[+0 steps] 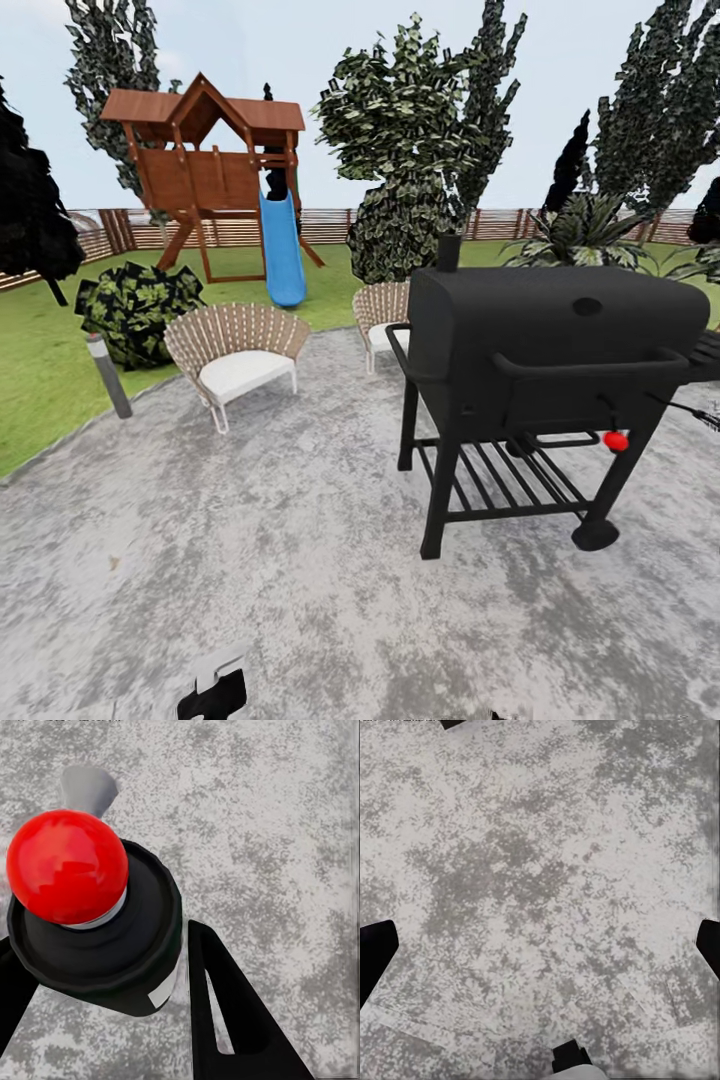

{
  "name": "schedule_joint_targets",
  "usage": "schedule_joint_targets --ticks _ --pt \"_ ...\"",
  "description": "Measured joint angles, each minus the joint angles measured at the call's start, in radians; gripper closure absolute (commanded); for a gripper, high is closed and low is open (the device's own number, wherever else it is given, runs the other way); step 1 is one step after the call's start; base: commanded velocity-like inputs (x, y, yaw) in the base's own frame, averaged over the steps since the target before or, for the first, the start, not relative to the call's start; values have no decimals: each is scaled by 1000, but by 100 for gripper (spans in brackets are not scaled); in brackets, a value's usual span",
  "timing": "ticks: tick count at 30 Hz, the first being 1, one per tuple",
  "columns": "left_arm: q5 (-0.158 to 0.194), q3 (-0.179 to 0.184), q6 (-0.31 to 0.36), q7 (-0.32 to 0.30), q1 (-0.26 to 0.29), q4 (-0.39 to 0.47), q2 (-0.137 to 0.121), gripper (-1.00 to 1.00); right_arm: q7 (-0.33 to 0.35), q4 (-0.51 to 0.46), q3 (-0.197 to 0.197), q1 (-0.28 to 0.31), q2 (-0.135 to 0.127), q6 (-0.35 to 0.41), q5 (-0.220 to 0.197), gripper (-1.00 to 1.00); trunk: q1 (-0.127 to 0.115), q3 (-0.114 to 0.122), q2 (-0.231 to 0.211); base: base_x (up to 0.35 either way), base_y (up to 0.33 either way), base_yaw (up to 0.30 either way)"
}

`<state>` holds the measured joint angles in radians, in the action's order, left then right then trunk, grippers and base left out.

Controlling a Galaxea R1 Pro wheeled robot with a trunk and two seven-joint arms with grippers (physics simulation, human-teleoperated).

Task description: In the garden, pick up the pesticide atomizer on the floor and spray pesticide onto both trees until each tree trunk is fully covered.

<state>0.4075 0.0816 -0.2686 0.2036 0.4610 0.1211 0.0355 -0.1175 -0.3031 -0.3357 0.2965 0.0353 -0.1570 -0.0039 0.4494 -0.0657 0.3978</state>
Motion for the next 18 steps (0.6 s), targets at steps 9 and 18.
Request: schedule_joint_targets --ticks 9,18 --pt "0 0 0 0 0 0 0 100 1 0 0 0 1 0 1 -100 0 0 0 0 0 -85" --pt "0 0 0 0 0 0 0 100 1 -1 0 0 1 -1 1 -100 0 0 0 0 0 -43"
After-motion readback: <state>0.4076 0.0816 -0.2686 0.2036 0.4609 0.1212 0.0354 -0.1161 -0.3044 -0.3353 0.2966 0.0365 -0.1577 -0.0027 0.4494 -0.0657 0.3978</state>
